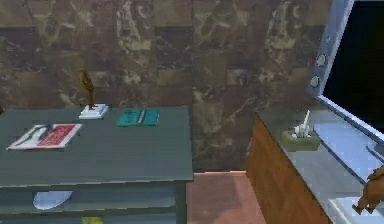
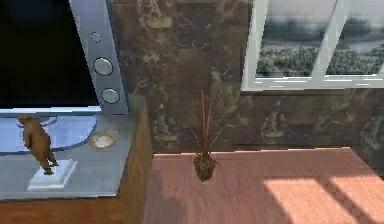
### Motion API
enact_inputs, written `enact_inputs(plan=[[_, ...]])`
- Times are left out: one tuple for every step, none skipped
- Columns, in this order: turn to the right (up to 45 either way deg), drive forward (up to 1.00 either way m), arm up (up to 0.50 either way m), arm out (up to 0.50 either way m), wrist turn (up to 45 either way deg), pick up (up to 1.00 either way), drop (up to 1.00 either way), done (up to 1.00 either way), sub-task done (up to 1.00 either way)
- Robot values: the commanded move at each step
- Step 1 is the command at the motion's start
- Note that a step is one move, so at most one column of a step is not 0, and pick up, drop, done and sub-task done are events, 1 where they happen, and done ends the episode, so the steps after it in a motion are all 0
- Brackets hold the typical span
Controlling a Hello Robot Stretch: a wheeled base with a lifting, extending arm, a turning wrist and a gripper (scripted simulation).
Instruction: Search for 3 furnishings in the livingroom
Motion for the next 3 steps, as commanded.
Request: enact_inputs(plan=[[-33.0, 0.0, 0.0, 0.0, 0.0, 0.0, 0.0, 0.0, 0.0], [0.0, 0.0, 0.0, 0.0, 0.0, 0.0, 0.0, 0.0, 1.0], [-45.0, 0.0, 0.0, 0.0, 0.0, 0.0, 0.0, 0.0, 0.0]])
